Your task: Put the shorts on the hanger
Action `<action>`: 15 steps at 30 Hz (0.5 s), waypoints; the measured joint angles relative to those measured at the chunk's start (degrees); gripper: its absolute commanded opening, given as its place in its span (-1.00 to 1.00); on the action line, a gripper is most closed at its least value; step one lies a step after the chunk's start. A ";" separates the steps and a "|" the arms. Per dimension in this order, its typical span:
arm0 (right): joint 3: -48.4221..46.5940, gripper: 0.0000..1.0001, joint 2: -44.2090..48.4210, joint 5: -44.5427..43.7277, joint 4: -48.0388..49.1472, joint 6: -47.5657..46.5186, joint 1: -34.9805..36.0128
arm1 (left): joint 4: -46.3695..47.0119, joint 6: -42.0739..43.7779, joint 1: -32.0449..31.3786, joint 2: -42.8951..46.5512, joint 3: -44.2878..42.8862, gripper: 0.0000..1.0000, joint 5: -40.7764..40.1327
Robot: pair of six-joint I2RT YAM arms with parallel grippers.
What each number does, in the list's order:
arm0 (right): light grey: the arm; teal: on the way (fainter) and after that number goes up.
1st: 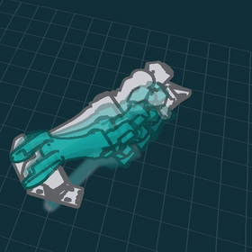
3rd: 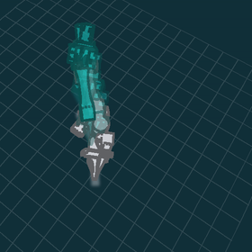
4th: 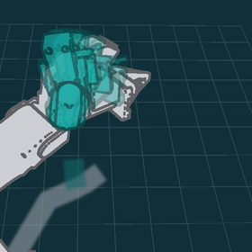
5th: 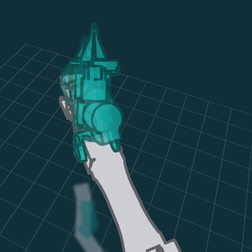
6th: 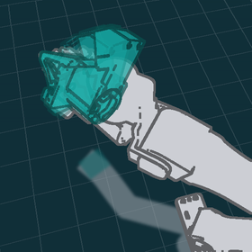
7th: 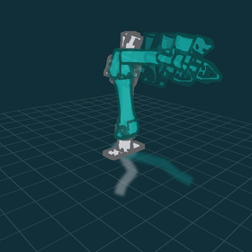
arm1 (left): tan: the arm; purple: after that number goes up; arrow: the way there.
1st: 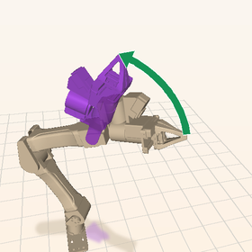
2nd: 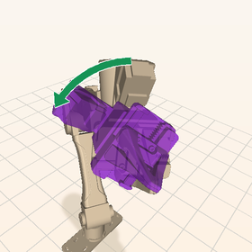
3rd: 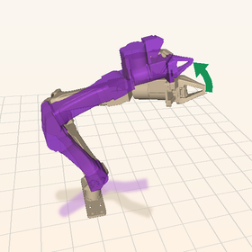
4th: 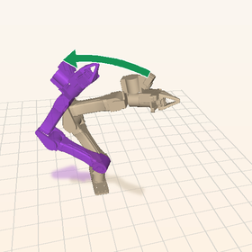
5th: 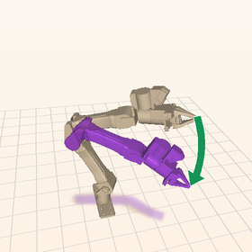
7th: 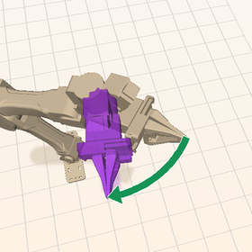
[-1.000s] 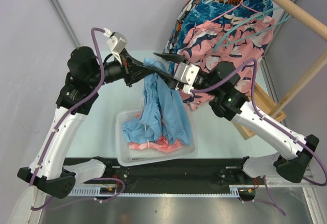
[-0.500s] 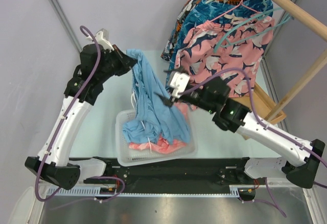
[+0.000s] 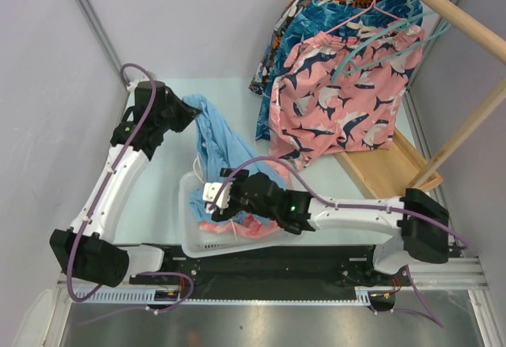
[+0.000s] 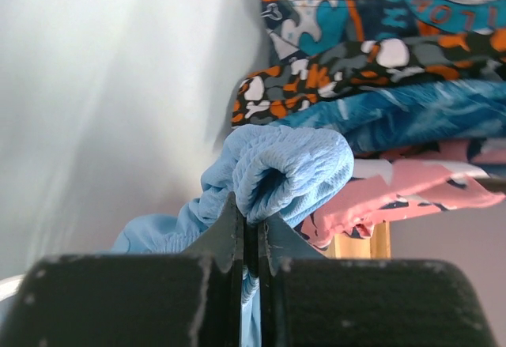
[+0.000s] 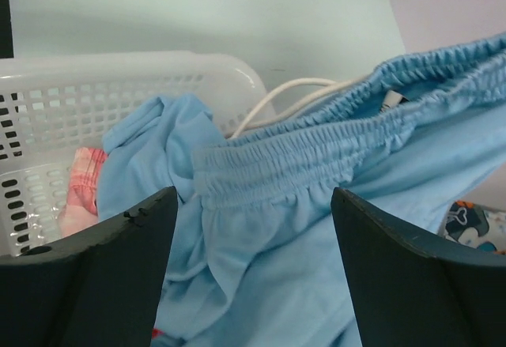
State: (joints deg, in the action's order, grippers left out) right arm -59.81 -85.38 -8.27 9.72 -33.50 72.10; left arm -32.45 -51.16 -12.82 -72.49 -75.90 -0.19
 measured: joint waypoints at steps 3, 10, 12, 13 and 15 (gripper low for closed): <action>0.39 0.63 -3.78 -0.61 3.39 -1.75 1.44 | 0.24 -1.60 2.38 -0.61 1.95 -0.99 1.92; 0.57 0.64 -13.09 -1.33 10.58 -5.79 0.74 | 0.85 -3.21 5.49 -0.96 4.61 -0.99 5.60; 0.61 0.64 -14.25 -1.31 11.45 -6.54 0.20 | 1.31 -3.50 5.86 -0.96 5.16 -0.99 6.43; 0.61 0.64 -14.80 -1.31 11.93 -6.95 -0.11 | 1.46 -3.76 6.08 -0.96 5.49 -0.99 6.73; 0.61 0.60 -15.61 -1.22 12.48 -7.54 -0.46 | 1.49 -3.96 6.45 -1.01 5.86 -0.99 7.13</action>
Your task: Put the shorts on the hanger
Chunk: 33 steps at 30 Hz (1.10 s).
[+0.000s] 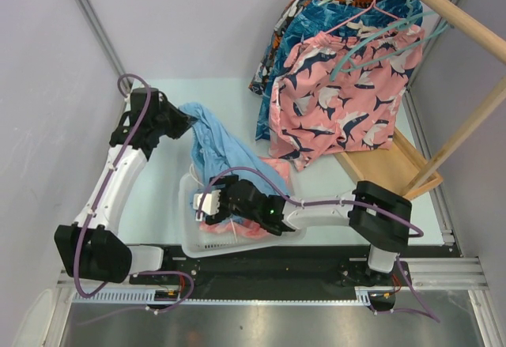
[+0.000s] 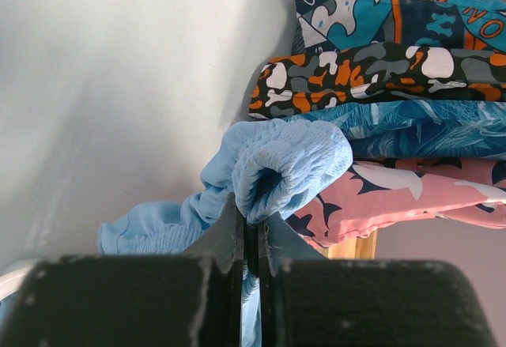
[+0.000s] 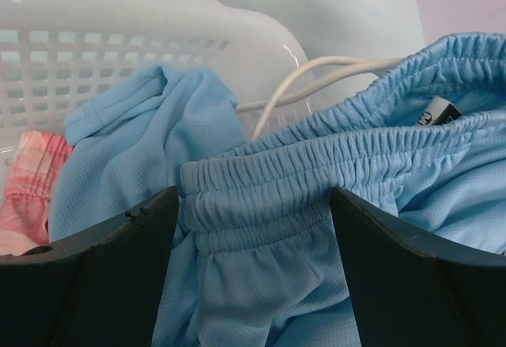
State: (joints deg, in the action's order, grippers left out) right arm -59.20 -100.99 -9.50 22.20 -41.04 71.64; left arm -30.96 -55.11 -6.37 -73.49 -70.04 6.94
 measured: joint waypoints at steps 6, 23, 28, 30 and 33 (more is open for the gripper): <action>0.00 -0.37 -2.05 -0.02 2.69 -2.19 -0.70 | 0.13 -0.02 0.63 -0.72 0.09 -0.99 1.92; -1.40 -1.00 30.38 4.55 -8.63 0.85 -9.38 | 1.25 9.29 1.66 3.06 2.62 -0.88 7.91; -5.35 -1.00 37.03 9.79 -13.00 2.62 -18.25 | 5.03 17.90 1.20 13.55 4.59 -0.90 17.94; -6.80 -1.00 37.42 12.48 -14.69 3.45 -20.57 | 6.43 21.31 1.29 17.88 5.03 -0.58 21.79; -8.20 -1.00 37.53 15.50 -15.82 4.42 -22.12 | 7.76 27.15 1.38 24.15 5.95 0.07 28.26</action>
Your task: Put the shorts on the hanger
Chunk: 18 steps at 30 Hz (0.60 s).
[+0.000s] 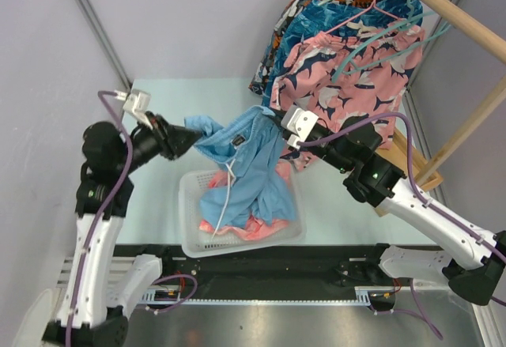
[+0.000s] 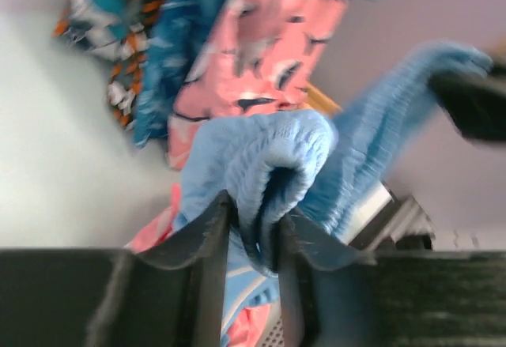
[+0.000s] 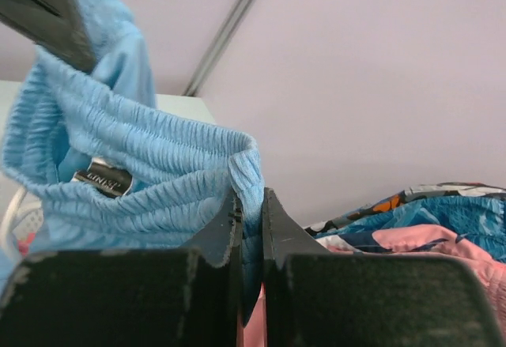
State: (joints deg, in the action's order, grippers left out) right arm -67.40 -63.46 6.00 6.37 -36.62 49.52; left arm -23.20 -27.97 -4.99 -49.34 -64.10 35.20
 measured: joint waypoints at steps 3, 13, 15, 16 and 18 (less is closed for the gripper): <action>-0.83 -1.00 0.44 2.62 -1.16 1.16 -0.44 | -1.25 8.35 0.09 6.23 0.63 0.62 6.29; -0.90 -1.00 5.27 8.13 -10.23 1.40 -0.59 | -26.51 53.31 0.22 12.59 -3.06 0.98 14.56; -0.92 -1.00 6.54 8.66 -11.91 1.25 -0.59 | -30.47 64.00 0.26 12.37 -0.94 0.96 16.20; -0.94 -1.00 6.91 8.81 -12.39 1.22 -0.57 | -31.43 68.17 0.24 12.68 1.01 0.94 16.65; -0.98 -1.00 7.21 8.92 -12.63 1.18 -0.59 | -31.45 74.44 -0.35 13.53 5.95 0.89 16.92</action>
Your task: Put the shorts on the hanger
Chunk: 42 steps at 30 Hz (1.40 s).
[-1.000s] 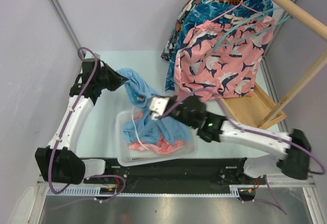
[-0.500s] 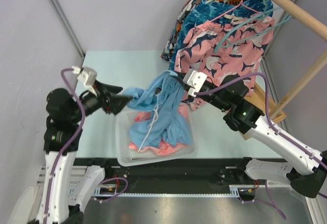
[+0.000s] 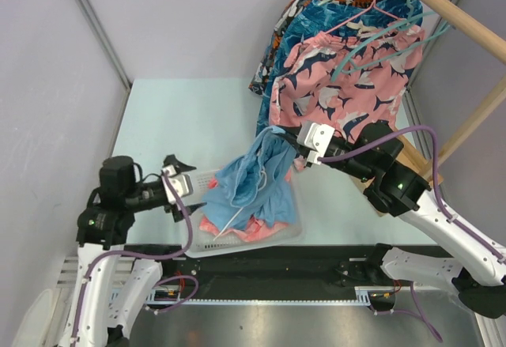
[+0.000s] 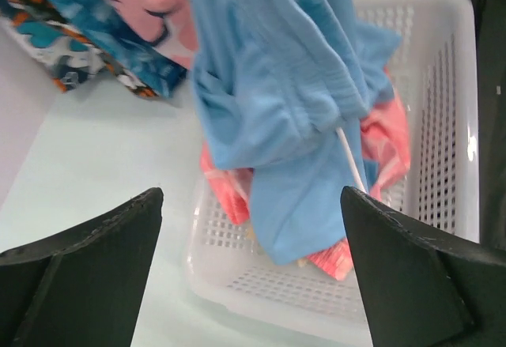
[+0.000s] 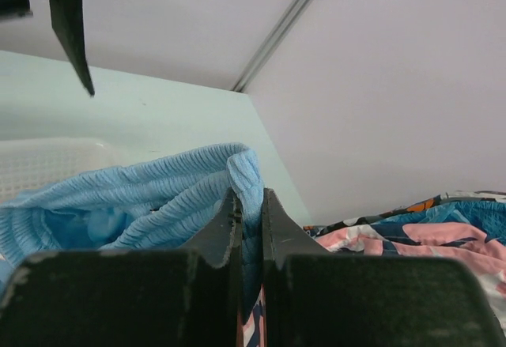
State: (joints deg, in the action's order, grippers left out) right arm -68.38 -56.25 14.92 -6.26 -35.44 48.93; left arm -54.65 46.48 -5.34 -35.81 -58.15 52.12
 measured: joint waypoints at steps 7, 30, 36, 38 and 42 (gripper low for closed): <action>0.00 -1.00 -0.07 -0.42 0.11 -0.11 0.00 | 14.40 5.03 -14.80 4.61 16.59 0.89 -5.44; -8.00 -1.00 -4.87 -6.91 11.63 -2.84 -0.26 | 27.45 -21.07 -29.03 -13.05 -20.13 -0.99 -30.53; -18.38 -1.00 -9.05 -6.16 14.88 -2.36 -0.04 | 19.82 -23.82 -27.56 -16.37 -41.13 -0.99 -31.23; -22.32 -1.00 -9.90 -5.38 14.23 -1.38 0.37 | 16.61 -23.91 -27.56 -17.42 -46.16 -0.99 -31.34; -25.44 -1.00 -9.49 -3.67 12.11 -0.22 1.86 | 12.20 -23.71 -27.52 -17.92 -49.72 -0.99 -32.46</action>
State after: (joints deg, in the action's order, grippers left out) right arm -93.82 -65.73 11.25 5.85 -35.66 50.78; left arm -42.46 22.76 -32.86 -53.74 -107.87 19.66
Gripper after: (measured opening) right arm 0.066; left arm 0.068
